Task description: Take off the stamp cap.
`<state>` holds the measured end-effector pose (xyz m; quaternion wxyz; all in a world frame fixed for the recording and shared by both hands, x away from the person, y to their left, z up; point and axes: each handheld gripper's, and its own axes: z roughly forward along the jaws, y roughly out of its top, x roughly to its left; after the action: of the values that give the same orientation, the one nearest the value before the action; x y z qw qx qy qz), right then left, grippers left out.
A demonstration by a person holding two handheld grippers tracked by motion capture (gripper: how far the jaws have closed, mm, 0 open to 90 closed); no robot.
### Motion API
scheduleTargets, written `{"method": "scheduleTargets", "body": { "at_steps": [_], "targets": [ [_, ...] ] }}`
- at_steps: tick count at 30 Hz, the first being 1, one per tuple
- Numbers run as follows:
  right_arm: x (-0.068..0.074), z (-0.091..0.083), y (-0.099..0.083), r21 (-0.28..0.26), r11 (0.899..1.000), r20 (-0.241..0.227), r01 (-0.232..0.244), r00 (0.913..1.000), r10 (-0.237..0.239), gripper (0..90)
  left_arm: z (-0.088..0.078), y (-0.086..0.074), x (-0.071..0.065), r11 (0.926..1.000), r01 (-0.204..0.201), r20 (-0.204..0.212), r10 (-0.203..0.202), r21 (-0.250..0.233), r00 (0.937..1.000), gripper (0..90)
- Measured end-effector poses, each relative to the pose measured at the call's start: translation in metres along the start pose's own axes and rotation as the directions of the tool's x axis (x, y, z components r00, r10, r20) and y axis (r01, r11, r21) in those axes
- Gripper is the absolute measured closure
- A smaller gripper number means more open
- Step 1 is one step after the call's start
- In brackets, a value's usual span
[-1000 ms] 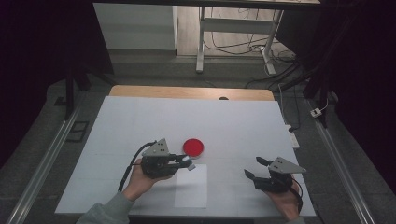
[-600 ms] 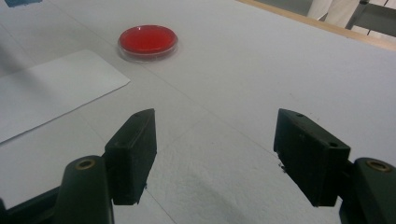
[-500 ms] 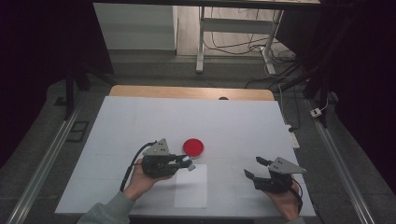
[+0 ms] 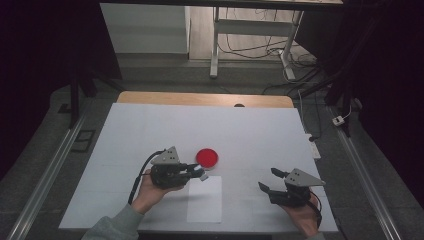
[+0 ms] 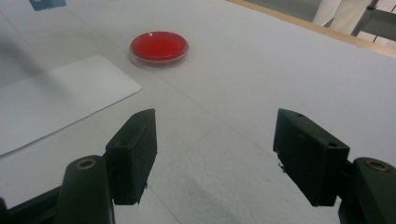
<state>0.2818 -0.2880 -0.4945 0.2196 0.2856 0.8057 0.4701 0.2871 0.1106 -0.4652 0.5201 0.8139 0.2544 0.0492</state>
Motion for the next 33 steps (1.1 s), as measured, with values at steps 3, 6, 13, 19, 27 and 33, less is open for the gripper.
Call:
{"method": "scheduleTargets", "body": {
  "at_steps": [3,6,13,19,27,33],
  "targets": [
    [0.003,0.002,0.002,0.001,1.000,-0.004,0.004,1.0000,-0.004,29.5,0.000,0.000,0.001,1.0000,0.002,-0.004,-0.002,-0.002,1.0000,75.9],
    [0.007,0.004,0.005,-0.004,1.000,-0.006,0.011,0.9999,-0.011,29.5,0.000,0.000,0.001,1.0000,0.002,-0.005,-0.002,-0.002,1.0000,75.8],
    [0.017,0.009,0.010,-0.020,0.999,-0.005,0.028,0.9996,-0.028,30.3,0.000,-0.001,0.003,1.0000,0.006,-0.012,-0.006,-0.002,0.9999,75.9],
    [0.027,0.016,0.014,-0.020,0.999,-0.024,0.046,0.9986,-0.046,30.3,-0.001,-0.001,0.004,0.9999,0.011,-0.016,-0.011,-0.003,0.9998,75.9],
    [0.038,0.027,0.020,-0.018,0.999,-0.066,0.039,0.9970,-0.040,30.5,0.000,-0.001,0.004,0.9999,0.011,-0.016,-0.011,0.000,0.9998,75.9],
    [0.046,0.033,0.024,-0.025,0.999,-0.088,0.034,0.9955,-0.036,30.7,0.001,-0.001,0.004,0.9999,0.012,-0.016,-0.012,0.001,0.9998,75.9]
  ]
}}
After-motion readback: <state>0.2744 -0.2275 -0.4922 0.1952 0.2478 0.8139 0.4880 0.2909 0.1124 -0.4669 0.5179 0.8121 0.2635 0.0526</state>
